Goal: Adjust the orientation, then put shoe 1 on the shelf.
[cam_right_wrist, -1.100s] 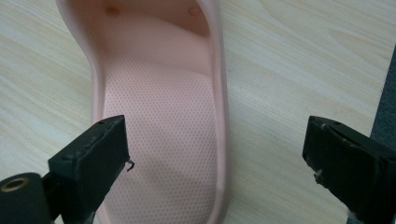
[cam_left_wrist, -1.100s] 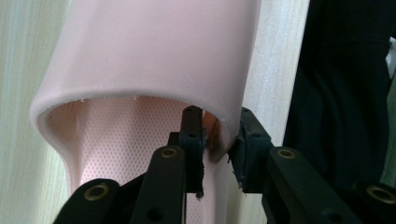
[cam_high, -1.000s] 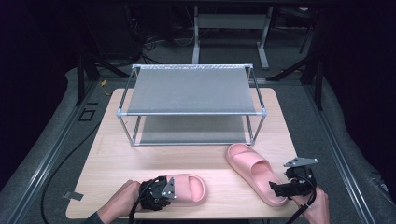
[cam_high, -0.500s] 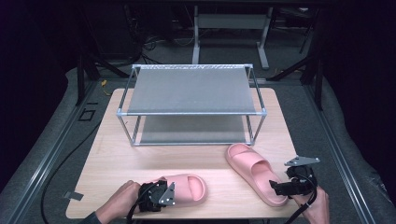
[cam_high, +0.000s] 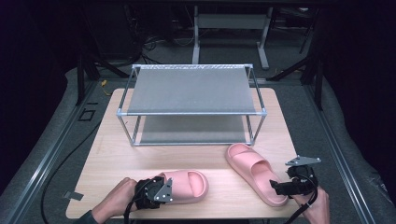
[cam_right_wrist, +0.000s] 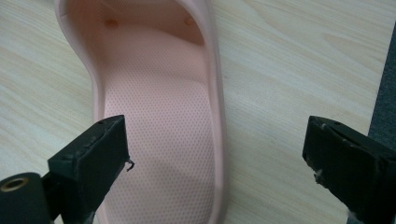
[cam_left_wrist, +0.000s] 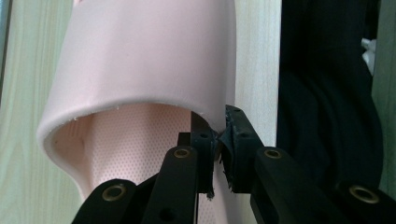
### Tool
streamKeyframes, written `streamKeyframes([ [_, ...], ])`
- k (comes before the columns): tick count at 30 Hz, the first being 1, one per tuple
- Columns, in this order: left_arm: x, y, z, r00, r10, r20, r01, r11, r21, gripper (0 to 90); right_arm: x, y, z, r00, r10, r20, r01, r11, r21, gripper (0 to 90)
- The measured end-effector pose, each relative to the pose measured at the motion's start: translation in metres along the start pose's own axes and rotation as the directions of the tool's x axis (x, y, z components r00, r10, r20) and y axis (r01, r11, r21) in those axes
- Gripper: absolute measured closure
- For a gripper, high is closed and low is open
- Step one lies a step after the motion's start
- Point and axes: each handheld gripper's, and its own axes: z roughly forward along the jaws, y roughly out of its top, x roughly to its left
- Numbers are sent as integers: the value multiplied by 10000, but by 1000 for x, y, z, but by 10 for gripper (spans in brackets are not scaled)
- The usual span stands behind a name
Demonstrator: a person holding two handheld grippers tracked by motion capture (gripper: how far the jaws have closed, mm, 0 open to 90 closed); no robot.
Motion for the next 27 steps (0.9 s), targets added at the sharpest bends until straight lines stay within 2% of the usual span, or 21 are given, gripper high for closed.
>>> streamKeyframes([
  [5, 3, -1, -3, 9992, -365, -145, 363, 9993, -118, 836, 0, 0, -1, 10000, -36, -22, 36, 10000, 20, 61],
  [7, 4, -1, -7, 9974, -671, -268, 664, 9975, -251, 837, 0, 1, -2, 10000, -43, -35, 43, 10000, 12, 62],
  [9, 5, -1, -8, 9968, -743, -294, 736, 9969, -266, 836, 0, 1, -3, 10000, -46, -72, 46, 10000, -23, 62],
  [11, 7, -3, -11, 9933, -1052, -471, 1039, 9941, -302, 836, 0, 1, -3, 10000, -58, 31, 58, 10000, -17, 62],
  [15, 10, -4, -14, 9887, -1375, -593, 1361, 9903, -274, 836, 0, 2, -4, 10000, -65, 52, 65, 10000, 30, 61],
  [16, 13, -5, -16, 9857, -1565, -620, 1554, 9876, -223, 836, -3, 1, -3, 9985, -34, -553, 29, 10000, -91, 61],
  [21, 18, -7, -19, 9802, -1851, -698, 1843, 9827, -182, 835, -3, 1, -2, 9983, -33, -581, 29, 10000, -56, 62],
  [22, 22, -9, -21, 9765, -2035, -707, 2023, 9790, -239, 835, -3, 1, -1, 9989, -19, -459, 16, 10000, -78, 61],
  [24, 24, -10, -22, 9763, -2066, -643, 2052, 9783, -282, 835, -3, 2, 0, 9986, -23, -531, 21, 10000, -28, 62],
  [26, 28, -10, -24, 9733, -2240, -509, 2218, 9740, -466, 835, -2, 2, 0, 9982, -60, -602, 61, 10000, 11, 62],
  [27, 29, -10, -26, 9738, -2208, -550, 2184, 9748, -455, 835, -2, 3, 1, 9979, -67, -649, 68, 10000, 7, 62],
])
